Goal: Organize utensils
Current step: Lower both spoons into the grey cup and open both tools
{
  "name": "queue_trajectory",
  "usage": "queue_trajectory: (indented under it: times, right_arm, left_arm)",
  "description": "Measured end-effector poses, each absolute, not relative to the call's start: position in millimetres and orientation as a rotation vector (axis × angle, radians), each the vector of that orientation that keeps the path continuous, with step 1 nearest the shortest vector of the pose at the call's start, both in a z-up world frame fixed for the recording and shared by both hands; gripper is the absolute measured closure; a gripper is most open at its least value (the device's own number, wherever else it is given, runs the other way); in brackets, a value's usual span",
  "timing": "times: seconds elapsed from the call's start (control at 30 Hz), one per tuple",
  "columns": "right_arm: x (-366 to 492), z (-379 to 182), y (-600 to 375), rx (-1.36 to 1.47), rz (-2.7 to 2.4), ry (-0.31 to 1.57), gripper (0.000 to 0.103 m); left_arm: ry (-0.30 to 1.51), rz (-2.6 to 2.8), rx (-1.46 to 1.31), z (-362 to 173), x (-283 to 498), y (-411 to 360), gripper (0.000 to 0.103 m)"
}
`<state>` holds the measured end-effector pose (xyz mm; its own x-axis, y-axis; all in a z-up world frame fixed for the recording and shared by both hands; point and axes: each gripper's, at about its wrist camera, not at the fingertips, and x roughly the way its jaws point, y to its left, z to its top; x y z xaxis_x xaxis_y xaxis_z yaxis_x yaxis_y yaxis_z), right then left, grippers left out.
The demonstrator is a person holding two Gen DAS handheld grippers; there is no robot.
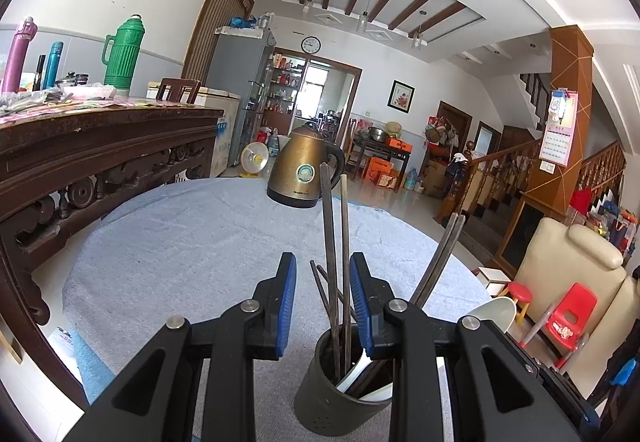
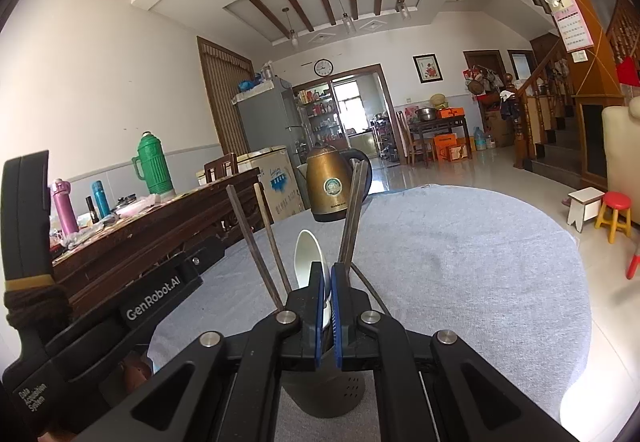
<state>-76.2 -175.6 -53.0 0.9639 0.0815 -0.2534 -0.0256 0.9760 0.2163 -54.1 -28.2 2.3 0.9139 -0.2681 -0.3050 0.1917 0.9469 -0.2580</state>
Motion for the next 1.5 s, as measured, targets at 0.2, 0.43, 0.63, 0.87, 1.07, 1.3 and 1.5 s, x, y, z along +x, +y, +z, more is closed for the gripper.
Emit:
queue_trajectory:
  times: [0.2, 0.43, 0.63, 0.87, 1.07, 1.3, 1.5]
  right_arm:
    - [-80, -52, -174, 0.204, 0.056, 0.286, 0.098]
    - [-85, -49, -173, 0.212, 0.062, 0.289, 0.098]
    - [-87, -45, -172, 0.221, 0.066, 0.305, 0.085]
    - [-98, -33, -181, 0.255, 0.046, 0.258, 0.058]
    - [-108, -26, -186, 0.269, 0.027, 0.241, 0.056]
    - [-106, -31, -191, 0.291, 0.011, 0.261, 0.051]
    - [-102, -37, -202, 0.328, 0.003, 0.3, 0.05]
  left_arm:
    - [0.332, -0.221, -0.188, 7, -58, -28, 0.075]
    - [0.342, -0.186, -0.149, 7, -63, -23, 0.075]
    - [0.355, -0.168, -0.14, 7, -66, -19, 0.072]
    - [0.362, -0.14, -0.136, 12, -75, -15, 0.051]
    - [0.392, -0.123, -0.125, 14, -79, -12, 0.04]
    - [0.458, -0.092, -0.116, 8, -72, -7, 0.035]
    - [0.513, -0.068, -0.116, 2, -67, -2, 0.035]
